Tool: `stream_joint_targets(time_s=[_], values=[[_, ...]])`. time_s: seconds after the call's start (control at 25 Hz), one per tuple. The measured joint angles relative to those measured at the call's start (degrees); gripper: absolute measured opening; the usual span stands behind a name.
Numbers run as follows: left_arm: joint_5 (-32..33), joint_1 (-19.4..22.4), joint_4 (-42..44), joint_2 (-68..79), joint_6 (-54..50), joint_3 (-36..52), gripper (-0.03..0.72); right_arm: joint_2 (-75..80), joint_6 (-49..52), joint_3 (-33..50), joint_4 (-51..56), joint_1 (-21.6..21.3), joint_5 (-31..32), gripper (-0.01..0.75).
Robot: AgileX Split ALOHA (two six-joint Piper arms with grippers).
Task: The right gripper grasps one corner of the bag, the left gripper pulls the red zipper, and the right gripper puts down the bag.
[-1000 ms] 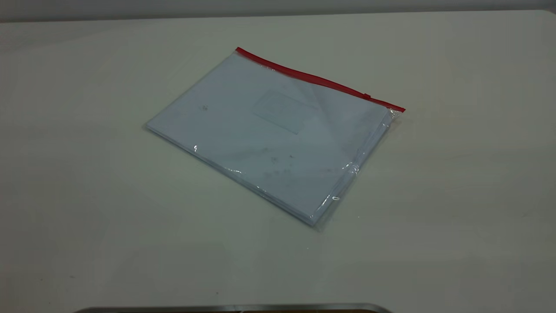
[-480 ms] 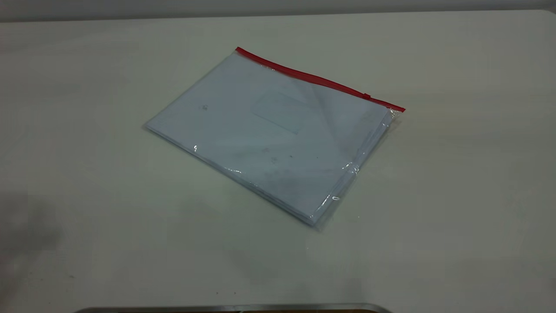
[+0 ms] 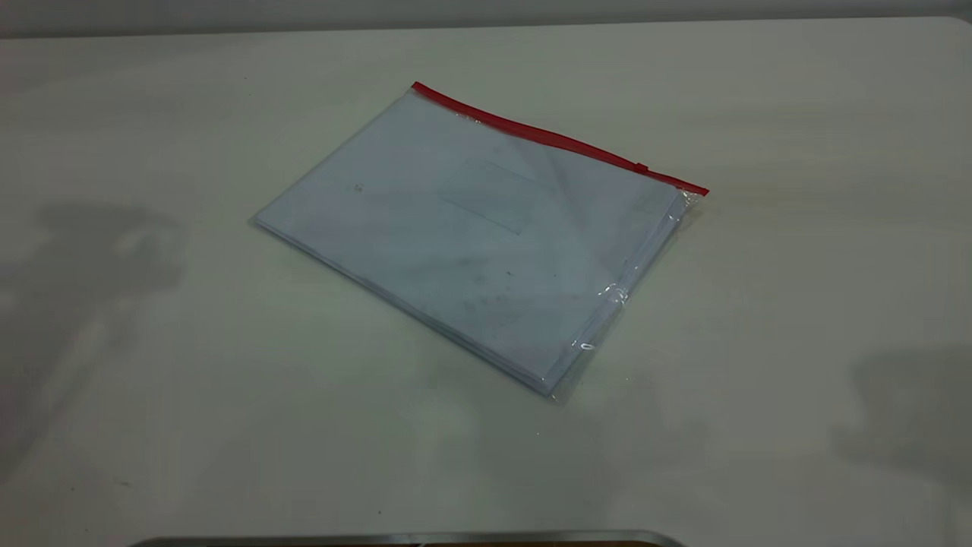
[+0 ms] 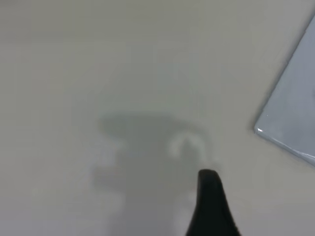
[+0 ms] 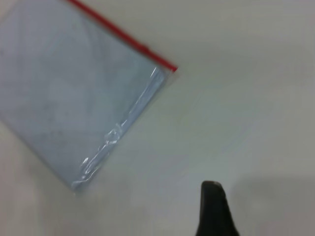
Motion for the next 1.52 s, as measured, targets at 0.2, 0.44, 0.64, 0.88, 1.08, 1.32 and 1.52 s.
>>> stream_joint_targets(time_s=[0.2,0.44,0.64,0.88,1.08,1.32,1.52], values=[[5.85,-3.00,-0.05,9.96,5.27,-9.53,0.586,14.55,-14.34,-0.13,16.02,0.00,-3.07,0.537],[10.84,-6.60,-0.88,17.86,8.81,-17.31,0.586,29.39,-36.59,-5.38,33.37,0.00,-0.57,0.537],[14.11,-7.38,-6.17,20.46,9.85,-19.70,0.586,39.55,-52.50,-12.34,45.23,0.00,2.67,0.537],[17.91,-7.56,-9.83,21.04,11.29,-19.79,0.586,52.06,-57.79,-19.53,48.62,0.00,4.33,0.537],[17.98,-7.56,-9.90,21.35,11.34,-19.79,0.586,60.20,-60.11,-25.21,49.06,0.00,7.48,0.537],[17.98,-7.56,-9.94,21.35,11.32,-19.79,0.586,67.27,-60.49,-30.15,50.32,0.00,8.47,0.549],[17.98,-7.56,-9.94,21.35,11.37,-19.79,0.586,70.03,-60.51,-33.30,51.42,0.00,9.01,0.590]])
